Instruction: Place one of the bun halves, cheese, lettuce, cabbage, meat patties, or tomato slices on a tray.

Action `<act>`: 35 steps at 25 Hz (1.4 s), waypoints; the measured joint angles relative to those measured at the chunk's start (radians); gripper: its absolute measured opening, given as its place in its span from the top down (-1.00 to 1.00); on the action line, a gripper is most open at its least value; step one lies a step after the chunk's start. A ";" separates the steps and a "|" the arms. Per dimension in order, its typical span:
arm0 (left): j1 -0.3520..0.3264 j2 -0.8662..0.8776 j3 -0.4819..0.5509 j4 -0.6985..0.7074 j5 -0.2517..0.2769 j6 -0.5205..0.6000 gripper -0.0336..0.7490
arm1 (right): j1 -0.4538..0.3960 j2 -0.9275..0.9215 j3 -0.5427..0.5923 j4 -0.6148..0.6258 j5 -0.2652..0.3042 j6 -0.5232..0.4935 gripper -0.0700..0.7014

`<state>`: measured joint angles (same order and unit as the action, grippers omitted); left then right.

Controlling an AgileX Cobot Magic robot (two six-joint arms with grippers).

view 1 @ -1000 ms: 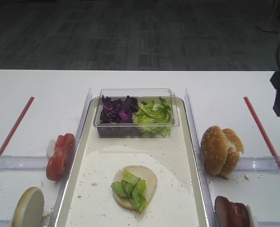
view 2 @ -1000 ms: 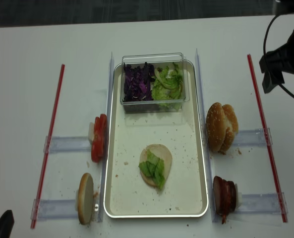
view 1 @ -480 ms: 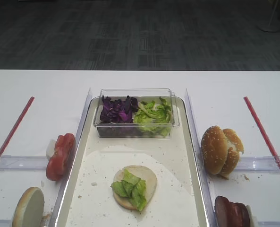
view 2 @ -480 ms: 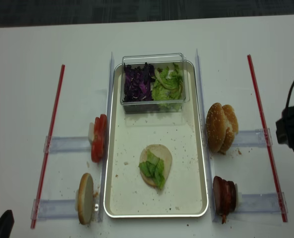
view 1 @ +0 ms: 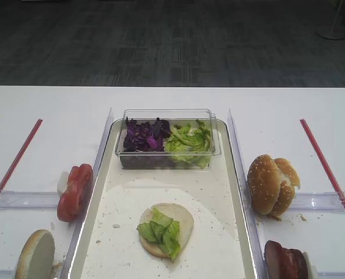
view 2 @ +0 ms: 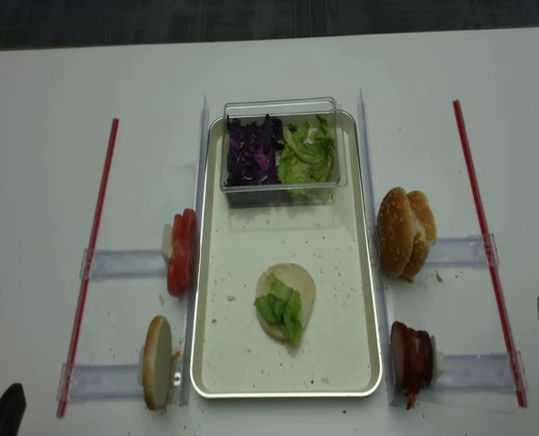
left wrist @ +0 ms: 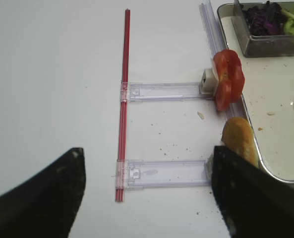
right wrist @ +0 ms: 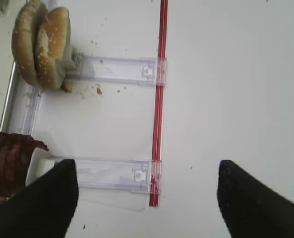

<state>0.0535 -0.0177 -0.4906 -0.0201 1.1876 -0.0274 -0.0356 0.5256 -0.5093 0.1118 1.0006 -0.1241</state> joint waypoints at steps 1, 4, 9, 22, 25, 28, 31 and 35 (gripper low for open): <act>0.000 0.000 0.000 0.000 0.000 0.000 -0.34 | 0.000 -0.035 0.005 -0.004 0.004 0.003 -0.72; 0.000 0.000 0.000 0.000 0.000 0.000 -0.34 | 0.000 -0.143 0.009 -0.006 0.008 0.012 -0.72; 0.000 0.000 0.000 0.000 0.000 0.000 -0.34 | 0.000 -0.268 0.009 -0.014 0.028 0.038 -0.72; 0.000 0.000 0.000 0.000 0.000 0.000 -0.34 | 0.000 -0.372 0.029 -0.035 0.118 0.055 -0.60; 0.000 0.000 0.000 0.000 0.000 0.000 -0.34 | 0.000 -0.414 0.029 -0.035 0.120 0.055 -0.59; 0.000 0.000 0.000 0.000 0.000 0.000 -0.34 | 0.000 -0.455 0.029 -0.035 0.120 0.055 -0.59; 0.000 0.000 0.000 0.000 0.000 0.000 -0.34 | 0.000 -0.482 0.029 -0.035 0.124 0.055 -0.59; 0.000 0.000 0.000 0.000 0.000 0.000 -0.34 | 0.000 -0.518 0.029 -0.035 0.124 0.055 -0.59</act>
<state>0.0535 -0.0177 -0.4906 -0.0201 1.1876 -0.0274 -0.0356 0.0080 -0.4801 0.0767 1.1248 -0.0695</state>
